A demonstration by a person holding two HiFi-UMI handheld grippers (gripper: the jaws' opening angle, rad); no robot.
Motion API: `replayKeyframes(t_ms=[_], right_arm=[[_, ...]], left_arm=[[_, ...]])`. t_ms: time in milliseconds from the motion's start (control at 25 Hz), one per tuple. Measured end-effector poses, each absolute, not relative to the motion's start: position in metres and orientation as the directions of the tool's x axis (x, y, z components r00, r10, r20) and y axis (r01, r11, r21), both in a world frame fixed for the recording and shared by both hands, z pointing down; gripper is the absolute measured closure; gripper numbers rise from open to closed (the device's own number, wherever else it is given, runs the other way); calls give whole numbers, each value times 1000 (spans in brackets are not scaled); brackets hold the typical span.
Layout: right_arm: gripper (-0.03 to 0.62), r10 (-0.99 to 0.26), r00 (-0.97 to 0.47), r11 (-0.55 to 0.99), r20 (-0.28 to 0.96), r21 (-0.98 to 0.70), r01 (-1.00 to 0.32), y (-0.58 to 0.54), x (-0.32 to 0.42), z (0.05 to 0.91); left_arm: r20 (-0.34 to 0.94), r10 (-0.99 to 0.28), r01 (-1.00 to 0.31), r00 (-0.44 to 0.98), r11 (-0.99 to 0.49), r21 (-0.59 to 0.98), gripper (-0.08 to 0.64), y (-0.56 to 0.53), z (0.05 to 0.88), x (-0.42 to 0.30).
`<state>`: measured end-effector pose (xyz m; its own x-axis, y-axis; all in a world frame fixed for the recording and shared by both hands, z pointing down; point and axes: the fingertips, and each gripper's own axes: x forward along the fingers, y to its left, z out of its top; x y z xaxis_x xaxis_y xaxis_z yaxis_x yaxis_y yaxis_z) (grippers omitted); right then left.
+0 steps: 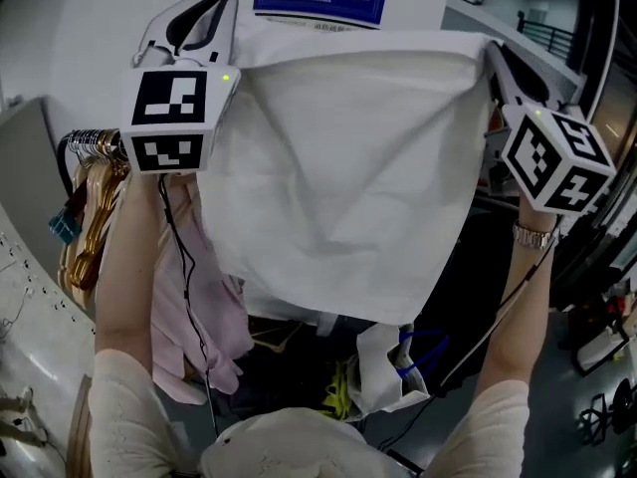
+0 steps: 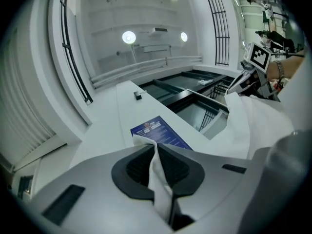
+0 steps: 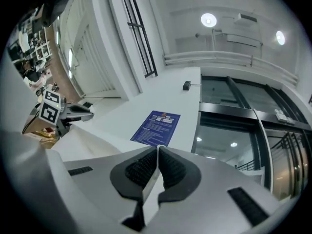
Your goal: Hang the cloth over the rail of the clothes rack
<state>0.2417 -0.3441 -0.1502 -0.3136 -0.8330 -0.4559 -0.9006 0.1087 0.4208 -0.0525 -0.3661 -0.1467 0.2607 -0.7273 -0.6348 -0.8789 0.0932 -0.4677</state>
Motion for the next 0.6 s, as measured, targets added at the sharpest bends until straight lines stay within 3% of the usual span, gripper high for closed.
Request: replayKeyframes(t_ms=[600], right_arm=[[569, -899, -418, 229, -128, 678, -699, -415, 240, -97]], left_arm=[[-312, -936, -665, 163, 129, -735, 536, -457, -91, -41]])
